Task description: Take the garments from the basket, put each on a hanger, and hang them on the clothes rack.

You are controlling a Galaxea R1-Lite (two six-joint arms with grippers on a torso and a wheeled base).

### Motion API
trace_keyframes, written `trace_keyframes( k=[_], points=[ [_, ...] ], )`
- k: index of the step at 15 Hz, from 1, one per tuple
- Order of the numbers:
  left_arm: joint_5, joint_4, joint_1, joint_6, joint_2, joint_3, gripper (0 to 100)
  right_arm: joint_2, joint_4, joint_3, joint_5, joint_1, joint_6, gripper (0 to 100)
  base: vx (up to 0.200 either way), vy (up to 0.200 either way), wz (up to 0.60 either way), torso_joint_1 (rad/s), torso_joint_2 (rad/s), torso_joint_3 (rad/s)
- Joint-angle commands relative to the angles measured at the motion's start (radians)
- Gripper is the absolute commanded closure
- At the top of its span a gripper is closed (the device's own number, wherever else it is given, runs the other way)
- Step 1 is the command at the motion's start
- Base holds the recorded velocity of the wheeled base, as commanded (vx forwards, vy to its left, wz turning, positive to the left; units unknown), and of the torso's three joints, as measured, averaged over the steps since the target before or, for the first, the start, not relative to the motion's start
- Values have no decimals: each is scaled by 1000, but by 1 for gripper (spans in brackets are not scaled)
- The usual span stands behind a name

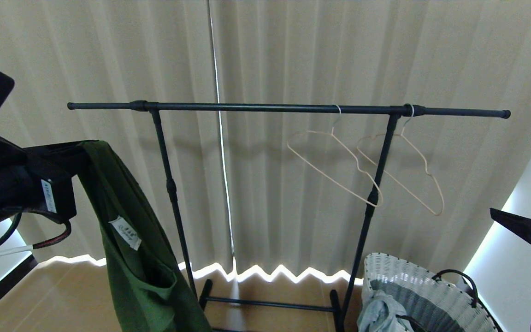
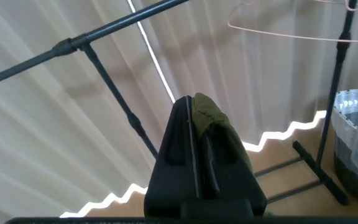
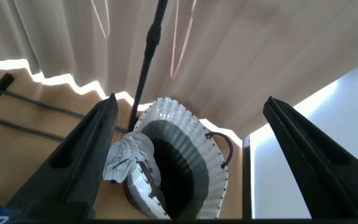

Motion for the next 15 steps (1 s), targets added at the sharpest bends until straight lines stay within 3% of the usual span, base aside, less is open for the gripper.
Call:
trace_keyframes(
  k=[1, 9, 15],
  points=[
    [0, 0, 10, 1, 2, 0, 100, 1, 19, -16, 1, 1, -1, 0, 0, 0, 0, 0, 0, 0],
    [0, 0, 10, -10, 20, 2, 100, -7, 68, -47, -1, 1, 1, 0, 0, 0, 0, 0, 0, 0],
    [1, 0, 10, -10, 20, 3, 100, -15, 68, -48, -1, 1, -1, 0, 200, 0, 0, 2, -1, -1]
  ],
)
